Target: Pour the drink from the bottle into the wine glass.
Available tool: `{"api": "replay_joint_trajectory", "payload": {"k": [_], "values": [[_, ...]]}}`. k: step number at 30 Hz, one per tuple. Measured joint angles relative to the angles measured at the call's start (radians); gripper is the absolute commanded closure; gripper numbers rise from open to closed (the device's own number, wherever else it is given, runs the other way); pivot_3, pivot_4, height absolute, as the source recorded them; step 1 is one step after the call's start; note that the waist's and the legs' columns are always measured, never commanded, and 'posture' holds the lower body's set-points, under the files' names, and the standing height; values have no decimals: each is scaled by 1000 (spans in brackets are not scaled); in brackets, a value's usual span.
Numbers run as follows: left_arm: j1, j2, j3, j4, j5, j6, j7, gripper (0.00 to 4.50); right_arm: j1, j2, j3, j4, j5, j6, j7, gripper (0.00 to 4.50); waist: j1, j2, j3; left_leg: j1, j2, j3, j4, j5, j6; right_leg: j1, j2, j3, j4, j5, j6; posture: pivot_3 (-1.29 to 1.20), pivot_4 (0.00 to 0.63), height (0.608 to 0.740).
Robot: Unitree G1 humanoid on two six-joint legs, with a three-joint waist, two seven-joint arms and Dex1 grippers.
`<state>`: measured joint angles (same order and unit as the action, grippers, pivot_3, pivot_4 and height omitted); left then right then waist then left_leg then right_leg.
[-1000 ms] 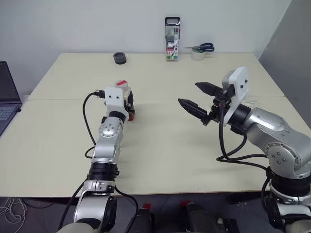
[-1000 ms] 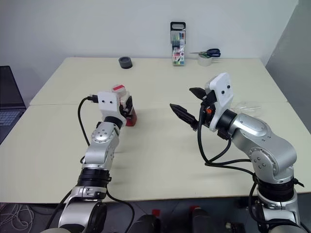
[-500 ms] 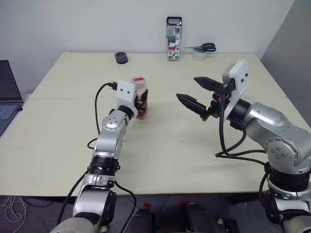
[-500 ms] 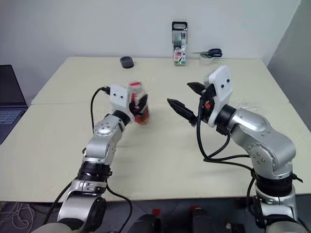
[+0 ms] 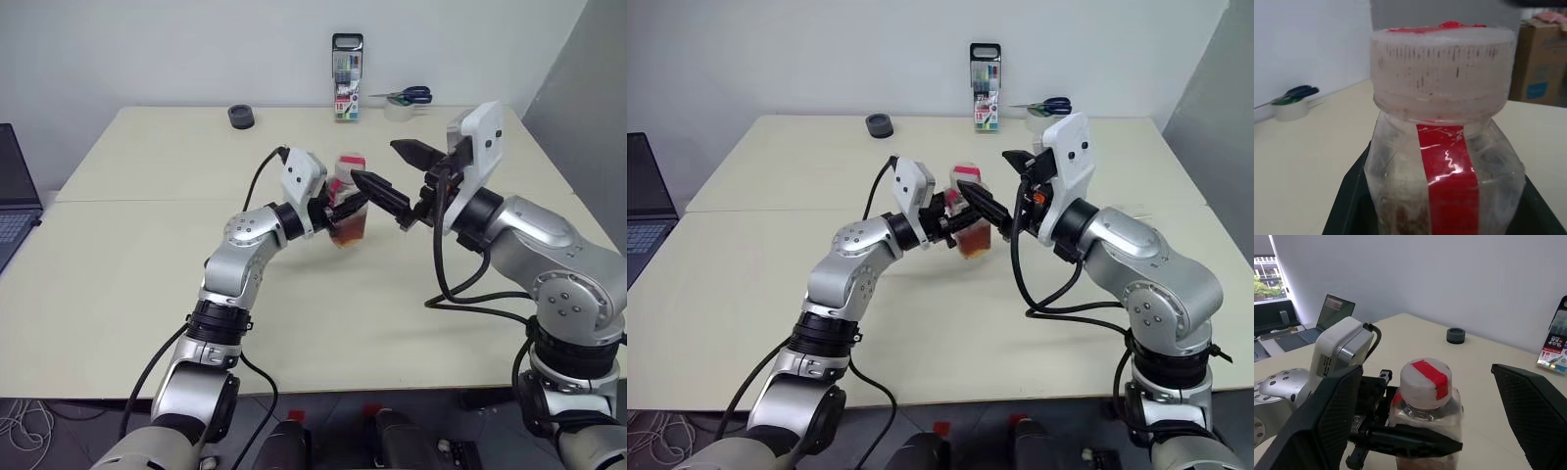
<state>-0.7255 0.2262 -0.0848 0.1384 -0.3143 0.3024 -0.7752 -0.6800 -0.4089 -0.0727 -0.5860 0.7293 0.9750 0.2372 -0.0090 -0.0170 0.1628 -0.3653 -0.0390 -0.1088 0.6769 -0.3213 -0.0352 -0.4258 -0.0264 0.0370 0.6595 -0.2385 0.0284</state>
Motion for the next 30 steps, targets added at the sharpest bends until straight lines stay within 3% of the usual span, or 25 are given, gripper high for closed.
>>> {"api": "replay_joint_trajectory", "payload": {"k": [9,30], "values": [[-3,24,-29,-26,-41,40,-133,2735,5,-5,-7,-5,46,21,6,0,-5,0,0,0,0,0,0,0,0,0,1,0,0,0,0,0,150,740],[-27,10,-30,-26,-43,33,-194,2735,64,-13,-8,-20,104,23,-1,0,-9,0,0,0,0,0,0,0,0,0,1,0,0,0,0,0,150,740]]}}
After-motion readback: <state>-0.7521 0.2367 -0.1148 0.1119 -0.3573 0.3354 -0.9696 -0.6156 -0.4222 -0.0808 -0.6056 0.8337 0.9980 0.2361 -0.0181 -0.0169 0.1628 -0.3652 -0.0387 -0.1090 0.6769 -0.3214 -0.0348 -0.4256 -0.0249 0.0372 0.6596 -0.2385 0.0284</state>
